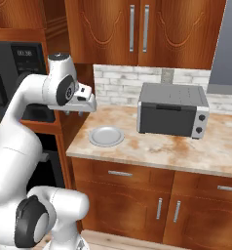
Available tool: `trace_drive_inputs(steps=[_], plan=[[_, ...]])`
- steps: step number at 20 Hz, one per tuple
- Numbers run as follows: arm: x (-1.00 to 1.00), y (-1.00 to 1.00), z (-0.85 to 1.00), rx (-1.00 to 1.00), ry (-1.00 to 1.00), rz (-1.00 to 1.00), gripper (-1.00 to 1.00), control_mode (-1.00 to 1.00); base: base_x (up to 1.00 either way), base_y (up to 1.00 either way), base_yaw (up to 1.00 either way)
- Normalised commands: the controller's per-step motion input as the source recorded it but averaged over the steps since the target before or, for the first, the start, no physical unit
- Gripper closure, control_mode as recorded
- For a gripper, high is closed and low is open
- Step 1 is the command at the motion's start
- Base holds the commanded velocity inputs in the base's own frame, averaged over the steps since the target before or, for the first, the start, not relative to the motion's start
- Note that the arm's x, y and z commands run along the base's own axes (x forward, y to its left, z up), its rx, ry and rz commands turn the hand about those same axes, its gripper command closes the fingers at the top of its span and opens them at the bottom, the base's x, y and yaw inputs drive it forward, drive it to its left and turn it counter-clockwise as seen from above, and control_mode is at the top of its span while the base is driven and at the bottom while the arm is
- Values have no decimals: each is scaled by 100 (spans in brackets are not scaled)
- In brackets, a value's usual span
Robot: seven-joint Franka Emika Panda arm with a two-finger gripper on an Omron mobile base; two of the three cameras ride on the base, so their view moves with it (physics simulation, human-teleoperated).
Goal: Take the fish from the oven and place it on the plate on the counter.
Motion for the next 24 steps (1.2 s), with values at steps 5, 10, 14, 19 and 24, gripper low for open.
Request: trace_drive_inputs(steps=[5, 10, 14, 19, 24], plan=[[-28, 55, 0, -17, -5, 8, -100, -100, 0, 0, 0], [-13, 78, -9, -12, 0, 10, -100, -100, 0, 0, 0], [-71, 97, -33, -11, 0, 18, -100, -100, 0, 0, 0], [-43, 82, -20, -2, 5, 20, -100, -100, 0, 0, 0], [-21, 81, -26, -5, -3, 12, -100, -100, 0, 0, 0]])
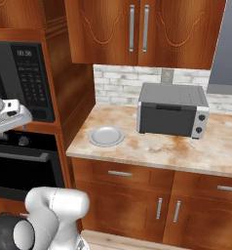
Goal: Take the fish from the oven and place it on the plate on the counter.
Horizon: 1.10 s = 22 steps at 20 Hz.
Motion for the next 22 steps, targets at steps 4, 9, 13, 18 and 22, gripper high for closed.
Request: trace_drive_inputs(steps=[4, 9, 13, 18, 22], plan=[[-18, 64, -20, -11, -22, 17, -100, -100, 0, 0, 0], [-20, 63, -17, -17, -26, 18, -100, -100, 0, 0, 0], [-9, 55, -35, -14, -21, 18, -100, -100, 0, 0, 0], [-4, 48, -48, -11, -21, 20, -100, -100, 0, 0, 0], [-9, 44, -32, -11, -14, 18, -100, -100, 0, 0, 0]])
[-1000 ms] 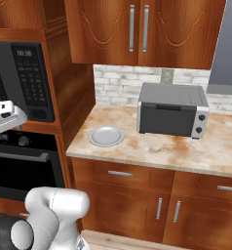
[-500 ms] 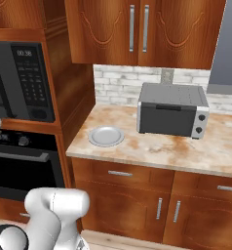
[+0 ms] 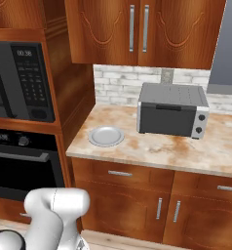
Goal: Take the fish from the oven and place it on the plate on the counter.
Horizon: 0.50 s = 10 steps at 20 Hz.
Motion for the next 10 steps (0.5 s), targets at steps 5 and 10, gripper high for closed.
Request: trace_drive_inputs(steps=[5, 10], plan=[[-9, 19, -23, -5, -1, 13, -100, -100, 0, 0, 0], [-13, 29, -19, -4, 0, 10, -100, -100, 0, 0, 0]])
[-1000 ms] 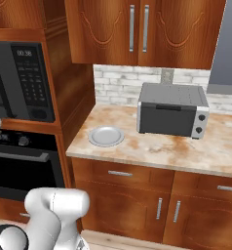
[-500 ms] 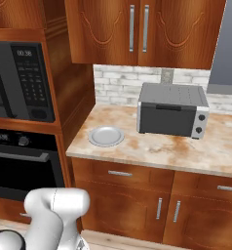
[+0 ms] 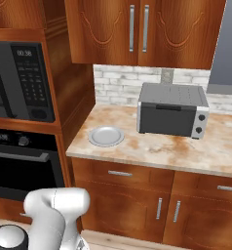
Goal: Take the fish from the oven and place it on the plate on the counter.
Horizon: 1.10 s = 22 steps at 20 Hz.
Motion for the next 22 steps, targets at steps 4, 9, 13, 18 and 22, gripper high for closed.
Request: trace_drive_inputs(steps=[4, 9, 13, 18, 22], plan=[[-11, 31, -14, -4, 0, 10, -100, -100, 0, 0, 0], [-4, 25, -14, -4, 0, 9, -100, -100, 0, 0, 0], [4, 0, -26, -3, 0, 13, -100, -100, 0, 0, 0], [12, 0, -23, -3, 0, 16, -100, -100, 0, 0, 0], [44, 1, -27, -1, 0, 7, -100, -100, 0, 0, 0]])
